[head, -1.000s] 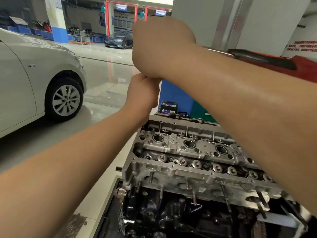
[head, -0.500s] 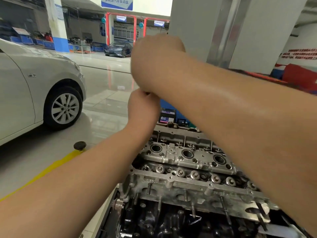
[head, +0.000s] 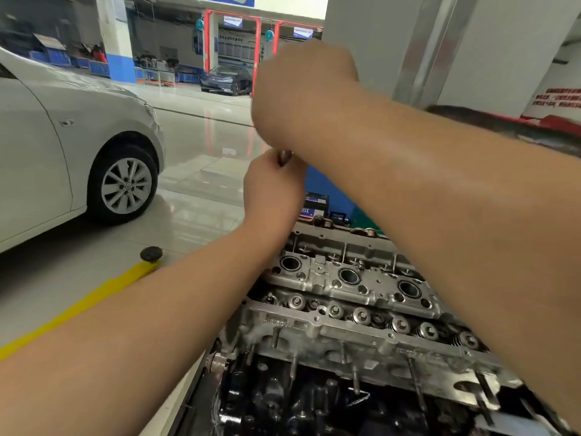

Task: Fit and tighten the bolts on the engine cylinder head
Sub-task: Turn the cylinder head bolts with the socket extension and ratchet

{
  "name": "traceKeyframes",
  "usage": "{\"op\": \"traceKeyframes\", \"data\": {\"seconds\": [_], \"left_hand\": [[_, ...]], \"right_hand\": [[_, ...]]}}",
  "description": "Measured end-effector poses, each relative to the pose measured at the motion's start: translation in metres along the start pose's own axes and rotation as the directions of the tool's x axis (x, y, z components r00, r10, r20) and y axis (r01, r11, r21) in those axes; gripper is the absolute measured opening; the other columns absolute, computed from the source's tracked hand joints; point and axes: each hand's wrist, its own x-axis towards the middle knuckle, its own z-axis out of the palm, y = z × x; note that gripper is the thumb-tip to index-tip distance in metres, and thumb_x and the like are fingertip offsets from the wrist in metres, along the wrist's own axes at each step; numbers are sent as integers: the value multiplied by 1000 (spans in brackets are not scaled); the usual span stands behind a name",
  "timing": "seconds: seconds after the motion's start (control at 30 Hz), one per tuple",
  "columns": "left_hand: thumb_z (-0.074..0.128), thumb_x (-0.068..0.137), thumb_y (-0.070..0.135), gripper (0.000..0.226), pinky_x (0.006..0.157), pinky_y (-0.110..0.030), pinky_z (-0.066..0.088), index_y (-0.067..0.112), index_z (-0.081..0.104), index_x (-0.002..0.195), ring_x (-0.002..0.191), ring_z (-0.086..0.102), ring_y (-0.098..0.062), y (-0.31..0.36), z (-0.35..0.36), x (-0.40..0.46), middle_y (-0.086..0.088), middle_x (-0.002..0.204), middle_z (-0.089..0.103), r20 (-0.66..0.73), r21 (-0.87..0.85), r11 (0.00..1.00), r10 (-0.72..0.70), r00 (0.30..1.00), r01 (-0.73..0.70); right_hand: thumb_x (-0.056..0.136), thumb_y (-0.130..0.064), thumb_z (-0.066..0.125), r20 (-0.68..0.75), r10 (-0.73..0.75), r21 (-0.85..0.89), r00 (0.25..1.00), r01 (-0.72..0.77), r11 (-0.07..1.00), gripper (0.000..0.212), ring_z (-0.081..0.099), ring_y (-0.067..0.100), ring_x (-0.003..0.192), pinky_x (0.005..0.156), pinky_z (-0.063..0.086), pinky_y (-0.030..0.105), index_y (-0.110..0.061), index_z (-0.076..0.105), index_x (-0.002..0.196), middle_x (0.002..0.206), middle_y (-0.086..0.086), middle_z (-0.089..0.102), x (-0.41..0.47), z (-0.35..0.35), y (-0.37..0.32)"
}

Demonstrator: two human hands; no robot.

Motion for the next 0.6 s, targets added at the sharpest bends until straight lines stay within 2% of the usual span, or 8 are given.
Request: {"op": "traceKeyframes", "data": {"seconds": [0.07, 0.13, 0.17, 0.23, 0.3, 0.47, 0.53, 0.6], "left_hand": [[52, 87, 10, 40, 43, -26, 21, 24, 27, 59, 36, 20, -11, 1, -15, 12, 10, 38, 25, 182, -72, 989, -117, 976, 132], [58, 96, 23, 49, 44, -25, 22, 24, 25, 59, 40, 18, -15, 9, -35, 22, 5, 45, 23, 571, -233, 912, -153, 807, 338], [57, 101, 25, 51, 45, -24, 26, 23, 27, 59, 42, 19, -16, 11, -41, 24, 4, 47, 24, 632, -233, 911, -125, 764, 341], [60, 103, 25, 42, 52, -27, 41, 14, 45, 65, 46, 38, -20, 14, -35, 22, -4, 52, 41, 507, -116, 974, -111, 855, 195], [68, 95, 27, 26, 62, -36, 44, 8, 59, 79, 58, 50, -21, 18, -23, 11, -7, 65, 54, 257, -50, 990, -114, 960, 131], [47, 85, 5, 23, 55, -35, 28, 17, 46, 67, 54, 34, -19, 19, -5, -8, 2, 57, 40, -49, -82, 984, -162, 986, 158], [49, 78, 2, 28, 51, -30, 19, 17, 41, 56, 50, 22, -23, 22, -17, 6, -1, 52, 27, 137, -107, 961, -238, 961, 254], [61, 77, 16, 39, 49, -28, 20, 23, 30, 53, 49, 13, -18, 28, -35, 23, 1, 54, 16, 559, -172, 887, -270, 784, 428]], "right_hand": [[84, -24, 42, -114, -88, 78, 989, 98, 992, 10, 49, 31, 71, 56, 34, 35, -18, 50, 80, 75, 1, 46, -2, 1, -2], [89, -33, 43, -140, -136, 276, 981, 170, 946, 16, 53, 30, 80, 63, 38, 37, -23, 55, 87, 80, 1, 55, -3, 5, 9], [92, -35, 44, -127, -136, 392, 982, 176, 903, 15, 54, 28, 84, 67, 41, 39, -24, 53, 88, 84, 0, 57, -3, 8, 15], [97, -30, 45, -62, -87, 482, 994, 106, 870, 20, 54, 28, 86, 69, 41, 39, -22, 46, 78, 79, -1, 53, -2, 12, 23], [94, -18, 44, 20, 6, 345, 1000, -13, 939, 21, 52, 31, 84, 68, 37, 38, -18, 42, 73, 76, 0, 46, 1, 11, 23], [87, -22, 44, -98, -16, 96, 995, 26, 995, 13, 48, 26, 64, 52, 30, 33, -17, 51, 77, 70, 1, 45, -1, 3, -9], [90, -37, 42, -134, -70, 181, 989, 94, 979, 23, 52, 26, 71, 60, 35, 34, -24, 61, 90, 80, -1, 55, -2, 5, -2], [94, -46, 42, -136, -91, 298, 987, 128, 946, 25, 52, 24, 79, 62, 32, 33, -27, 59, 90, 83, -5, 58, -5, 12, 17]]}}
